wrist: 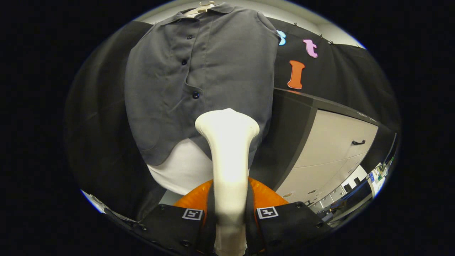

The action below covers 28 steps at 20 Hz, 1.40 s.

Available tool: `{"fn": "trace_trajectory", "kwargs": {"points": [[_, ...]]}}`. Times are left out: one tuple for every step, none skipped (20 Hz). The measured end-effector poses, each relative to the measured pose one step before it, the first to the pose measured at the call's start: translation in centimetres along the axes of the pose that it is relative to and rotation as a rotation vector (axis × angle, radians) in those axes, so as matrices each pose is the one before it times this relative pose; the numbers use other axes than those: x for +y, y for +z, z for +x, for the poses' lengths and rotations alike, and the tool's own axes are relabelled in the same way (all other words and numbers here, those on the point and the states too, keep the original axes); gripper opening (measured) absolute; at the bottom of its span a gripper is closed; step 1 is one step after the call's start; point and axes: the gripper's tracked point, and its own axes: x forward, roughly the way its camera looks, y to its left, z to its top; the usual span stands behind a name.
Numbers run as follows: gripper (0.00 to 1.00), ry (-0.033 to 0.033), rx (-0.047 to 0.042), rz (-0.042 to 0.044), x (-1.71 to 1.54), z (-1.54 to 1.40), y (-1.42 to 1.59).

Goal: Iron the clothes twice with a garment steamer, once on the left side and once on the right side.

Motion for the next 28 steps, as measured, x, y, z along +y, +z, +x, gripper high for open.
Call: {"fn": "trace_trajectory", "kwargs": {"points": [[0.41,-0.00189,-0.00888,0.00716,-0.14,-0.466,0.137],[0.41,0.00115,-0.02046,0.0086,-0.061,-0.99,0.462],[0.41,0.00113,-0.0439,0.01779,-0.073,-0.662,0.993],[0.41,0.00047,-0.03972,0.01509,-0.013,-0.964,1.285],[0.41,-0.00152,-0.03653,0.01225,-0.129,-0.745,1.293],[0.41,-0.00455,-0.03327,0.00664,-0.067,-0.528,1.314],[0.41,-0.00316,-0.01631,-0.00384,-0.192,-0.311,1.08],[0.41,-0.00056,-0.01808,-0.00197,-0.025,-0.22,1.042],[0.41,0.00135,-0.02605,0.00339,0.047,-0.292,1.22],[0.41,0.00027,-0.03029,0.00071,0.181,-0.322,1.582],[0.41,0.00585,-0.03602,0.00064,0.167,-0.177,1.684],[0.41,0.01023,-0.03759,0.00268,0.42,0.163,1.91],[0.41,0.01024,-0.03519,-0.00251,0.508,0.252,2.019],[0.41,0.01029,-0.0377,-0.00427,0.587,0.254,2.115],[0.41,0.01076,-0.03424,-0.00334,0.687,0.242,1.954],[0.41,0.01205,-0.03077,-0.00003,0.878,0.134,1.501],[0.41,0.01392,-0.0223,0.00105,1.153,0.649,1.024],[0.41,0.02012,-0.01407,0.00113,1.318,1.054,0.813],[0.41,0.02489,-0.01083,0.00153,1.311,0.669,0.81],[0.41,0.02638,-0.00644,0.00217,1.413,0.651,0.805],[0.41,0.01712,0.00023,0.00259,1.185,0.798,0.544],[0.41,0.00885,-0.00002,0.00312,0.935,0.768,0.53],[0.41,0.013,-0.00572,0.00008,0.956,0.593,0.522],[0.41,0.01057,-0.00437,-0.00341,0.969,0.681,0.3],[0.41,0.0097,-0.00341,-0.00327,0.836,0.751,0.298],[0.41,0.01331,-0.00599,0.0001,0.862,0.735,0.235],[0.41,0.01244,-0.00391,0.00122,0.855,0.789,0.143],[0.41,0.00969,0.00122,-0.00418,0.598,0.746,-0.056]]}}
